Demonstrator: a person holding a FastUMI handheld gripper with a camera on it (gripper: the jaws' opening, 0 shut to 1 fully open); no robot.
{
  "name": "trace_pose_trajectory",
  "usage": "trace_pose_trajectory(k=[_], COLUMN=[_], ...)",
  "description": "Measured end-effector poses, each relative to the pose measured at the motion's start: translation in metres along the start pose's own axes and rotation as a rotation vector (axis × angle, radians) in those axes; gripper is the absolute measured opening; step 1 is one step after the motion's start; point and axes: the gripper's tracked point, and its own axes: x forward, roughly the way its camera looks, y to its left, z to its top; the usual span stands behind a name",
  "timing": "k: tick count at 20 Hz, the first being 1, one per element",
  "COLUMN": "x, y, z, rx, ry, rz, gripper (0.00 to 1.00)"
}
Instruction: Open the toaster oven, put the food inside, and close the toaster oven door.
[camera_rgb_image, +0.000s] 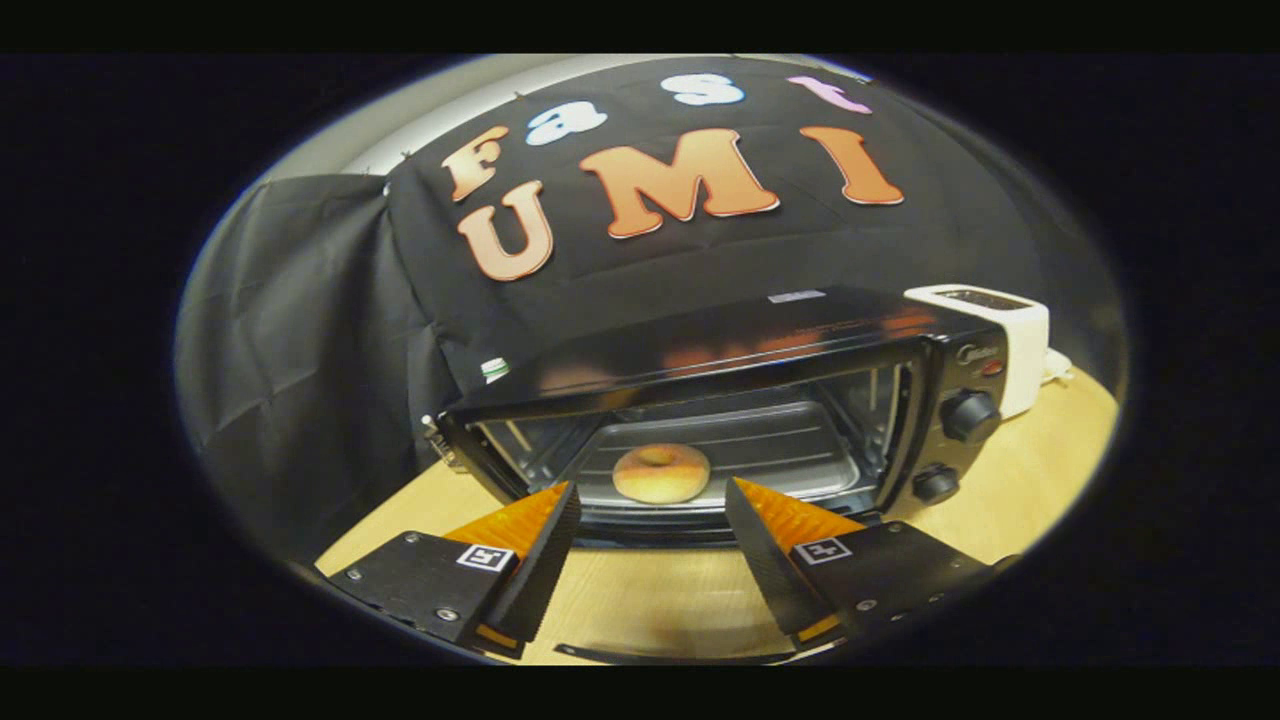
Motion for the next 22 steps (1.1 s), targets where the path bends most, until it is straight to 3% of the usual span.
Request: trace_pose_trajectory(k=[7,16,22], x=[-0.055,-0.109,-0.117], y=[0.008,-0.001,-0.005], z=[-0.039,-0.093,-0.122], rx=[-0.027,-0.094,-0.106], ry=[0.065,0.109,0.148], rz=[0.025,-0.045,-0.107], gripper=[0.96,0.94,0.91])
